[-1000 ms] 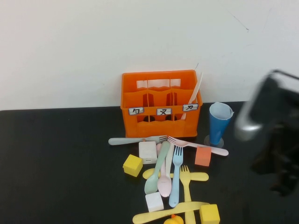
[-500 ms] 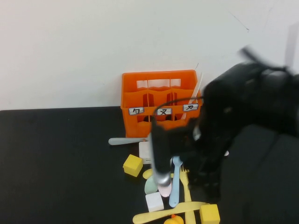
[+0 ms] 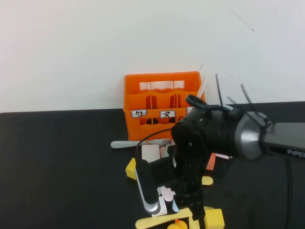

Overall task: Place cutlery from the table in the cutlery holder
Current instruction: Pick up the knife

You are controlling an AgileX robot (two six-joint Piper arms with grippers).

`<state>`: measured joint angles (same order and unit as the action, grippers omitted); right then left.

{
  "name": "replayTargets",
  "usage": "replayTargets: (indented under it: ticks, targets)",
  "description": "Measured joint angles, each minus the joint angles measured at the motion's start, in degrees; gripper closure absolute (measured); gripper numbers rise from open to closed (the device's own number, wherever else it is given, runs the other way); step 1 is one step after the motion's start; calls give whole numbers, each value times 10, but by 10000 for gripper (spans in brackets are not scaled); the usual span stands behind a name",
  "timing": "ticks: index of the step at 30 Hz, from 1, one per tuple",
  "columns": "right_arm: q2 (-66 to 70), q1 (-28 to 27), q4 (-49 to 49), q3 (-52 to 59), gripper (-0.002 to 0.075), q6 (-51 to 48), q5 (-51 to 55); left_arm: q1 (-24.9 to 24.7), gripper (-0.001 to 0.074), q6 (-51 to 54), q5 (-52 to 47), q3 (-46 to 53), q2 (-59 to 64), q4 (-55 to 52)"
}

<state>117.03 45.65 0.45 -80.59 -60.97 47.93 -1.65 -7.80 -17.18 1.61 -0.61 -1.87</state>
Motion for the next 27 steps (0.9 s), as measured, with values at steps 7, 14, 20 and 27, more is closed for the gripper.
replayTargets:
  ticks: [7, 14, 20, 27]
  targets:
    - [26, 0, 6, -1, 382, -1, -16, 0, 736, 0, 0, 0, 0, 0]
    - [49, 4, 10, -1, 382, 13, -23, 0, 736, 0, 0, 0, 0, 0]
    - [59, 12, 10, -1, 382, 37, -51, 0, 736, 0, 0, 0, 0, 0]
    - [72, 21, 10, -5, 382, 63, -65, 0, 736, 0, 0, 0, 0, 0]
